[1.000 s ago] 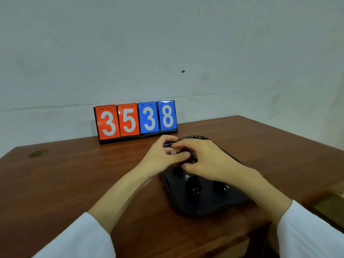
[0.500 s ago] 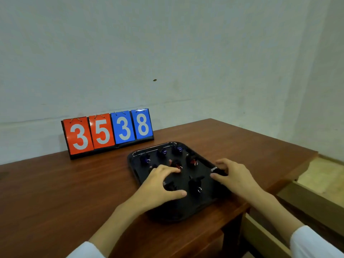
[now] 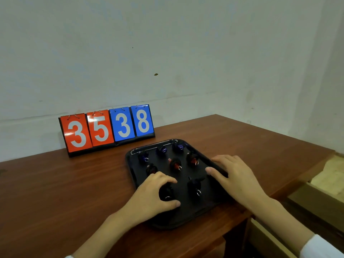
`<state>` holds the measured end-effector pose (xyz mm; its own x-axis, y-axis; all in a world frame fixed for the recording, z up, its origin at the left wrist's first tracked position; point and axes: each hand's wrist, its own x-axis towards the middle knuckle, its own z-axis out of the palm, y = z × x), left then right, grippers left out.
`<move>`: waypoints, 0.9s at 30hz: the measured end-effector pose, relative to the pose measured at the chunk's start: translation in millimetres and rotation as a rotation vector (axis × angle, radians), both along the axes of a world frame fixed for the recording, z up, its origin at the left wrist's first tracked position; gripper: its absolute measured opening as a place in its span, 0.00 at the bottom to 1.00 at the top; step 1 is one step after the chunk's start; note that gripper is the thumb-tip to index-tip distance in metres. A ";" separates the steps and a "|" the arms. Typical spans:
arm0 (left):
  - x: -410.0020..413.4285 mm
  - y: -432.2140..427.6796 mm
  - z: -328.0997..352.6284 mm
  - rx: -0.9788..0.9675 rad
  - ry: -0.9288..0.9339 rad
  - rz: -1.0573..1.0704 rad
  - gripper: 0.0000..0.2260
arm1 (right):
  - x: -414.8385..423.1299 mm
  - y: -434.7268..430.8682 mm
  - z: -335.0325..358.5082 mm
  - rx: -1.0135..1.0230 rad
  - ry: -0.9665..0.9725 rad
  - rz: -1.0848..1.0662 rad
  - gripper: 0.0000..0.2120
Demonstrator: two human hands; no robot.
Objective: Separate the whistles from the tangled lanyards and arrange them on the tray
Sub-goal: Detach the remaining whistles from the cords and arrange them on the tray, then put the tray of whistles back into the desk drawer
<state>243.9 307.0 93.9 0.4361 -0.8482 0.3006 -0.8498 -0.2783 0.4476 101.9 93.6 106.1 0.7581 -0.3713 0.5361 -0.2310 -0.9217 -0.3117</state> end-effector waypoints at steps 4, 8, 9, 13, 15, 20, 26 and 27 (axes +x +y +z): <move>-2.4 1.2 1.2 0.005 -0.036 0.008 0.28 | -1.4 25.0 4.5 -0.076 0.028 0.241 0.22; -2.3 2.9 2.0 -0.027 -0.021 0.029 0.24 | 10.0 31.5 -4.3 -0.089 0.063 0.303 0.18; -2.4 3.0 2.1 -0.031 -0.013 0.028 0.24 | 12.4 31.5 -4.1 -0.075 0.054 0.298 0.18; -1.0 2.5 1.7 -0.031 0.001 0.026 0.26 | 18.8 29.6 -1.1 -0.038 0.051 0.279 0.19; -1.3 3.4 2.8 -0.010 0.013 0.018 0.30 | 15.6 28.0 0.7 -0.002 0.034 0.251 0.20; 1.8 5.5 5.3 -0.276 -0.034 0.116 0.26 | 16.1 4.3 18.3 0.243 -0.197 0.043 0.10; 49.4 29.9 20.0 -0.225 0.268 0.743 0.14 | 77.1 -45.2 34.0 0.403 0.208 -0.069 0.10; 55.2 33.6 23.3 -0.179 0.418 0.772 0.15 | 85.4 -48.7 33.8 0.424 0.265 -0.071 0.10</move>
